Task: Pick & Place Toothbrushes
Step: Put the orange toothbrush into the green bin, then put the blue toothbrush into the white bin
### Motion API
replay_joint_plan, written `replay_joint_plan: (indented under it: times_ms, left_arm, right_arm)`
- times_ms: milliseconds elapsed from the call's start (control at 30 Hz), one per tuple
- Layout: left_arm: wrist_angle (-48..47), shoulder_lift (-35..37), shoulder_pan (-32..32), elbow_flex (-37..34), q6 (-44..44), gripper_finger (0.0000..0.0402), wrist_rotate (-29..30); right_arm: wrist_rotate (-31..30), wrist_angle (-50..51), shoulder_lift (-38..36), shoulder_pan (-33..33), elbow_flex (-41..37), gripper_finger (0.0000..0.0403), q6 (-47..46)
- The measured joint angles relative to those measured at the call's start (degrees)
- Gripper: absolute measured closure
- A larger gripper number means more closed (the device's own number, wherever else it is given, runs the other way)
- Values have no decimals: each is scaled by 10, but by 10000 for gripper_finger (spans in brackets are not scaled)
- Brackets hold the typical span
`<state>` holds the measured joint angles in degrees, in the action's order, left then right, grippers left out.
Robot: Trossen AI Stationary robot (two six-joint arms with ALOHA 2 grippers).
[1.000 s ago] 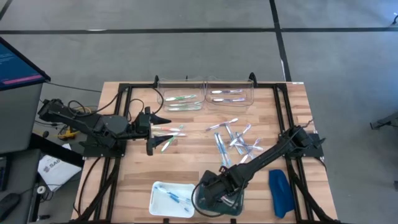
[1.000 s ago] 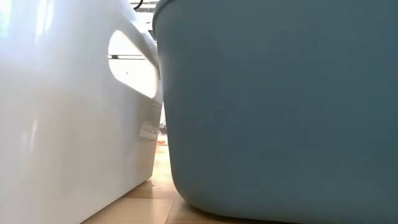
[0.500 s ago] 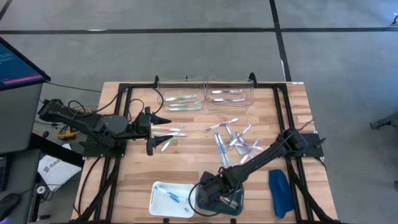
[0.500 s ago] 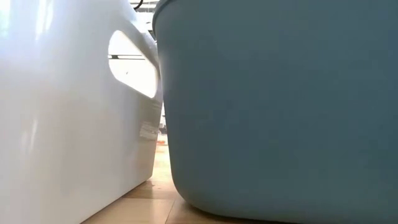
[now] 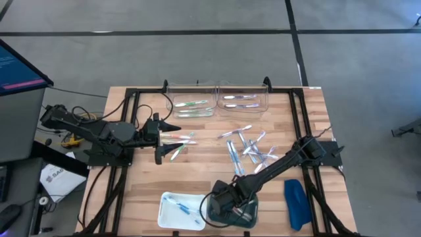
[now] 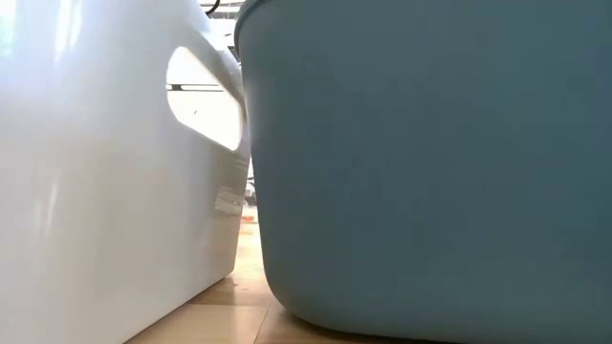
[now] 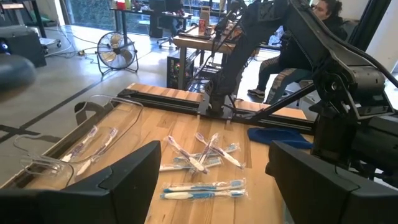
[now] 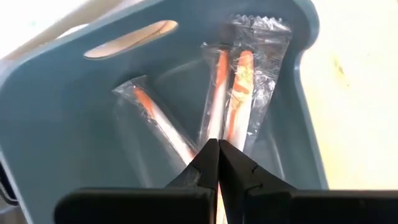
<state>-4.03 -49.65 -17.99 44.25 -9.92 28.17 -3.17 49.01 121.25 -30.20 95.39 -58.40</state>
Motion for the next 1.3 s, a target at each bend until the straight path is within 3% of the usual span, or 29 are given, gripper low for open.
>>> replay_joint_plan:
  times_ms: [367, 700, 1300]
  left_arm:
    - [0, 0, 0, 0, 0, 109, 0]
    - [0, 0, 0, 0, 0, 109, 0]
    - [0, 0, 0, 0, 0, 109, 0]
  right_arm:
    - [-10, -4, 14, 3, 1, 403, -1]
    - [48, -17, 62, 10, 3, 403, 14]
    - [-10, 54, 62, 10, 82, 403, 47]
